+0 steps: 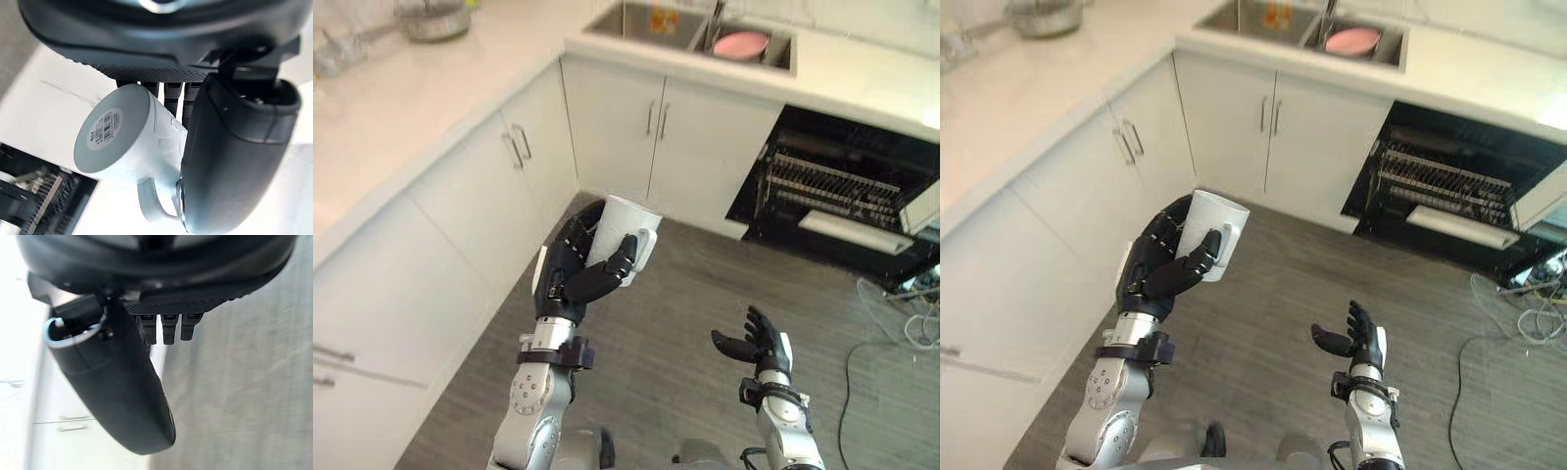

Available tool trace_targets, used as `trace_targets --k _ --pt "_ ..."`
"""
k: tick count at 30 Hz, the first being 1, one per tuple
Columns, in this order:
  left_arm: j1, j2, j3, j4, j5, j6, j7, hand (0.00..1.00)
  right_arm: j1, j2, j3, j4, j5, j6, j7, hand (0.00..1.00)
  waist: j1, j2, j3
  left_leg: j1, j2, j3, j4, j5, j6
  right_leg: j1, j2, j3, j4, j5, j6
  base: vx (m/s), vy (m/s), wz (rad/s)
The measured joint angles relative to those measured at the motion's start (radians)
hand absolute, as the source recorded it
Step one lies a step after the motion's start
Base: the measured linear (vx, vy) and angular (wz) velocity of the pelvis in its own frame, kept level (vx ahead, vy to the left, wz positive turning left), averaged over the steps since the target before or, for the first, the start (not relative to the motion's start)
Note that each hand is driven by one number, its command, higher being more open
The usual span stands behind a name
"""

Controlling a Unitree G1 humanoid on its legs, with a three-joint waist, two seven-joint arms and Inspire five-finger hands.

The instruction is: Walk over to the sink, pick up the cup, carry it to the dishwasher, place the cup inside the dishwasher, then close the dishwasher door

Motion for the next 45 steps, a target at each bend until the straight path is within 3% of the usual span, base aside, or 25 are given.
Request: trace_targets --k 3,4,5,6,7,8,9,12,14,16,19,21,22,23,26,27,28,32,33,35,37,38,41,44,45 --pt "-0.018 0.004 -0.040 0.007 0.001 -0.004 -0.014 0.30 0.003 -0.003 0.002 -0.040 0.000 -0.007 0.004 0.90 -0.035 0.002 -0.025 0.126 0.007 -0.001 -0.095 -0.035 -0.041 -0.126 0.028 -0.127 -0.379 0.030 -0.019 0.69 -0.002 0.03" --pt "-0.019 0.003 -0.048 0.017 0.010 -0.004 -0.017 0.30 0.003 -0.004 0.001 -0.039 0.000 -0.007 0.002 0.90 -0.041 -0.006 -0.035 0.191 0.003 0.006 -0.140 -0.046 -0.065 -0.134 0.052 -0.167 -0.571 0.107 -0.055 0.73 -0.043 0.01" --pt "-0.015 0.003 -0.038 0.028 0.025 -0.002 -0.016 0.30 0.009 -0.005 0.002 -0.039 -0.001 -0.005 0.001 0.90 -0.054 -0.018 -0.044 0.237 -0.001 0.001 -0.134 -0.068 -0.104 -0.134 0.074 -0.171 -0.657 0.240 -0.119 0.76 -0.058 0.13" --pt "-0.011 0.000 -0.036 0.038 0.029 -0.001 -0.016 0.30 0.019 -0.006 0.001 -0.039 -0.001 -0.004 0.000 0.90 -0.066 -0.014 -0.053 0.251 0.006 -0.010 -0.114 -0.077 -0.122 -0.118 0.080 -0.157 -0.651 0.318 -0.167 0.78 -0.071 0.10" --pt "-0.010 -0.025 -0.035 0.072 0.031 0.012 -0.016 0.30 0.027 -0.020 -0.005 -0.042 -0.001 0.012 -0.001 0.90 -0.066 0.039 -0.062 0.245 0.060 -0.007 -0.014 -0.075 -0.143 -0.090 0.112 -0.176 -0.615 0.278 -0.192 0.78 -0.083 0.05" --pt "-0.013 -0.037 -0.024 0.084 0.037 0.017 -0.016 0.30 0.029 -0.021 -0.006 -0.056 -0.001 0.024 0.001 0.90 -0.066 0.057 -0.052 0.202 0.090 -0.005 0.140 -0.036 -0.179 -0.054 0.134 -0.178 -0.604 0.240 -0.197 0.91 -0.109 -0.21" --pt "-0.008 -0.063 -0.003 0.098 0.037 0.021 -0.016 0.30 0.046 -0.021 -0.004 -0.098 -0.001 0.029 0.003 0.90 -0.058 0.070 -0.042 0.113 0.137 -0.017 0.413 0.107 -0.185 0.014 0.159 -0.165 -0.619 0.197 -0.198 0.73 -0.100 -0.24" --pt "0.022 -0.074 0.016 0.082 0.037 0.020 -0.016 0.30 0.080 -0.011 0.010 -0.246 -0.001 0.022 -0.029 0.90 -0.016 0.074 -0.039 -0.099 0.251 -0.021 0.780 0.102 -0.168 0.252 0.219 -0.083 -0.757 0.168 -0.207 0.70 -0.047 -0.64" --pt "0.033 -0.079 0.021 0.068 0.037 0.020 -0.016 0.30 0.072 -0.014 0.010 -0.283 -0.001 -0.001 -0.035 0.90 -0.002 0.071 -0.042 -0.167 0.267 -0.009 0.748 0.072 -0.149 0.306 0.214 -0.040 -0.801 0.168 -0.207 0.51 0.033 -0.73" --pt "0.042 -0.085 0.023 0.053 0.036 0.018 -0.016 0.30 0.036 -0.022 0.010 -0.296 -0.001 -0.022 -0.045 0.90 0.015 0.069 -0.041 -0.256 0.269 -0.017 0.573 0.033 -0.137 0.382 0.200 0.028 -0.865 0.168 -0.206 0.49 0.153 -0.89" --pt "0.044 -0.086 0.024 0.054 0.036 0.018 -0.016 0.30 0.009 -0.037 0.009 -0.262 -0.010 -0.022 -0.055 0.90 0.017 0.052 -0.031 -0.295 0.160 -0.156 0.218 0.054 -0.162 0.446 0.145 0.116 -0.875 0.108 -0.143 0.44 0.319 -0.79" --pt "0.047 -0.084 0.026 0.053 0.037 0.017 -0.014 0.30 0.006 -0.051 0.003 -0.215 -0.024 -0.022 -0.057 0.90 0.018 0.075 -0.044 -0.275 0.111 -0.260 0.051 0.192 -0.183 0.459 0.132 0.175 -0.848 0.049 -0.094 0.43 0.406 -0.85" --pt "0.051 -0.071 0.036 0.054 0.037 0.014 -0.008 0.30 0.009 -0.036 0.004 -0.179 -0.026 -0.016 -0.056 0.90 0.014 0.055 -0.046 -0.250 0.088 -0.243 0.077 0.228 -0.170 0.469 0.107 0.222 -0.817 0.009 -0.074 0.38 0.372 -0.65" --pt "0.045 -0.062 0.043 0.053 0.037 0.013 -0.002 0.30 0.028 -0.028 0.003 -0.179 -0.026 -0.012 -0.057 0.90 -0.008 0.036 -0.047 -0.259 0.068 -0.227 0.128 0.181 -0.150 0.463 0.077 0.239 -0.791 -0.011 -0.063 0.38 0.370 -0.55" --pt "0.049 -0.047 0.042 0.053 0.037 0.011 0.011 0.30 0.030 -0.023 0.008 -0.184 -0.027 -0.011 -0.055 0.90 -0.006 0.034 -0.046 -0.252 0.079 -0.129 0.217 0.069 -0.112 0.396 0.060 0.308 -0.649 -0.040 -0.018 0.30 0.327 -0.87" --pt "0.048 -0.044 0.042 0.053 0.037 0.011 0.013 0.30 0.027 -0.017 0.015 -0.188 -0.029 -0.011 -0.055 0.90 -0.007 0.030 -0.044 -0.233 0.082 -0.089 0.220 0.048 -0.100 0.345 0.053 0.303 -0.542 -0.047 0.017 0.29 0.343 -1.25" --pt "0.047 -0.027 0.043 0.053 0.037 0.010 0.019 0.30 0.011 -0.006 0.030 -0.186 -0.037 -0.011 -0.051 0.90 -0.006 0.018 -0.040 -0.184 0.083 -0.020 0.206 0.026 -0.080 0.251 0.007 0.245 -0.372 -0.043 0.090 0.27 0.314 -1.25" --pt "0.041 -0.018 0.046 0.055 0.037 -0.001 0.035 0.30 -0.034 -0.001 0.066 -0.168 -0.042 -0.011 -0.040 0.90 -0.010 0.020 -0.040 -0.058 0.104 0.106 0.092 0.016 -0.071 0.092 -0.073 -0.050 -0.295 -0.081 0.009 0.18 0.135 -0.95" --pt "0.041 -0.018 0.054 0.055 0.037 -0.005 0.035 0.30 -0.043 -0.001 0.068 -0.163 -0.044 -0.011 -0.036 0.90 -0.009 0.020 -0.040 -0.047 0.109 0.121 0.077 0.016 -0.075 0.070 -0.073 -0.087 -0.317 -0.080 0.002 0.15 0.004 -0.76" --pt "0.039 -0.019 0.084 0.063 0.037 -0.005 0.035 0.30 -0.082 -0.003 0.068 -0.144 -0.044 -0.012 -0.032 0.90 -0.016 0.017 -0.042 -0.006 0.121 0.173 0.041 0.014 -0.098 0.034 -0.062 -0.206 -0.494 -0.015 -0.067 0.20 -0.056 -0.66" --pt "0.036 -0.023 0.102 0.084 0.038 -0.009 0.036 0.30 -0.082 -0.011 0.065 -0.138 -0.045 -0.013 -0.032 0.90 -0.041 0.013 -0.047 0.006 0.114 0.159 0.055 -0.007 -0.127 0.051 -0.037 -0.198 -0.580 0.132 -0.083 0.21 -0.079 -0.13" --pt "0.035 -0.041 0.101 0.115 0.038 -0.008 0.038 0.30 -0.075 -0.032 0.056 -0.127 -0.044 -0.012 -0.033 0.90 -0.038 0.049 -0.049 0.016 0.145 0.138 0.071 -0.020 -0.140 0.076 0.002 -0.192 -0.601 0.133 -0.089 0.28 -0.088 -0.18" --pt "0.038 -0.059 0.098 0.135 0.038 -0.004 0.038 0.30 -0.039 -0.042 0.041 -0.141 -0.044 -0.012 -0.035 0.90 -0.035 0.084 -0.035 -0.013 0.236 0.065 0.262 -0.017 -0.140 0.170 0.094 -0.189 -0.682 0.125 -0.112 0.28 -0.114 -0.33" --pt "0.045 -0.061 0.089 0.134 0.038 -0.004 0.034 0.30 0.012 -0.031 0.040 -0.245 -0.043 -0.013 -0.052 0.90 -0.017 0.090 -0.028 -0.116 0.303 -0.010 0.588 0.095 -0.126 0.283 0.149 -0.139 -0.748 0.108 -0.138 0.28 -0.067 -0.51" --pt "0.044 -0.061 0.084 0.133 0.038 -0.004 0.034 0.30 0.014 -0.028 0.040 -0.266 -0.042 -0.017 -0.055 0.90 -0.014 0.087 -0.029 -0.134 0.294 -0.024 0.586 0.070 -0.131 0.290 0.148 -0.125 -0.758 0.106 -0.141 0.26 0.000 -0.62"
